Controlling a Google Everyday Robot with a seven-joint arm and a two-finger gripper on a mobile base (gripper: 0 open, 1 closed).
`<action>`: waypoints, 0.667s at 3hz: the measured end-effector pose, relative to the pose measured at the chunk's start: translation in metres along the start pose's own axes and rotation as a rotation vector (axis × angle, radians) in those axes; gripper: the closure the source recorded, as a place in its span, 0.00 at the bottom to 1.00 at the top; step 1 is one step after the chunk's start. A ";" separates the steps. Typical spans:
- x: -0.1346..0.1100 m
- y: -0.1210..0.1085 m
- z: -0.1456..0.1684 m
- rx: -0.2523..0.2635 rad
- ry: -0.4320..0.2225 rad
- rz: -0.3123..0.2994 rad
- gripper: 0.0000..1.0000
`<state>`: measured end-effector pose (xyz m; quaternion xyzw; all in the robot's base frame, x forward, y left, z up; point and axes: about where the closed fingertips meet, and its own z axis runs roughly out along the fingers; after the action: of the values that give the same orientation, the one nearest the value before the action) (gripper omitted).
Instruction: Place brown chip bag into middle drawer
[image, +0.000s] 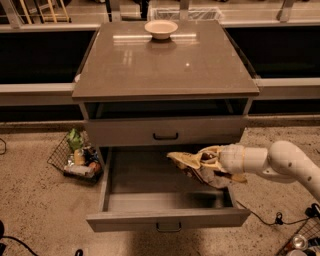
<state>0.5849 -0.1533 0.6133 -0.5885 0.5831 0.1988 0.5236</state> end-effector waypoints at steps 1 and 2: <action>0.029 -0.027 0.033 -0.015 -0.050 0.022 1.00; 0.063 -0.036 0.069 -0.004 -0.079 0.085 1.00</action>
Offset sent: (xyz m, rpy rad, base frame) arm 0.0977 0.0240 -0.1002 0.1406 0.0968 -0.0300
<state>0.6581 -0.1329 0.5482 -0.5559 0.5860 0.2449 0.5363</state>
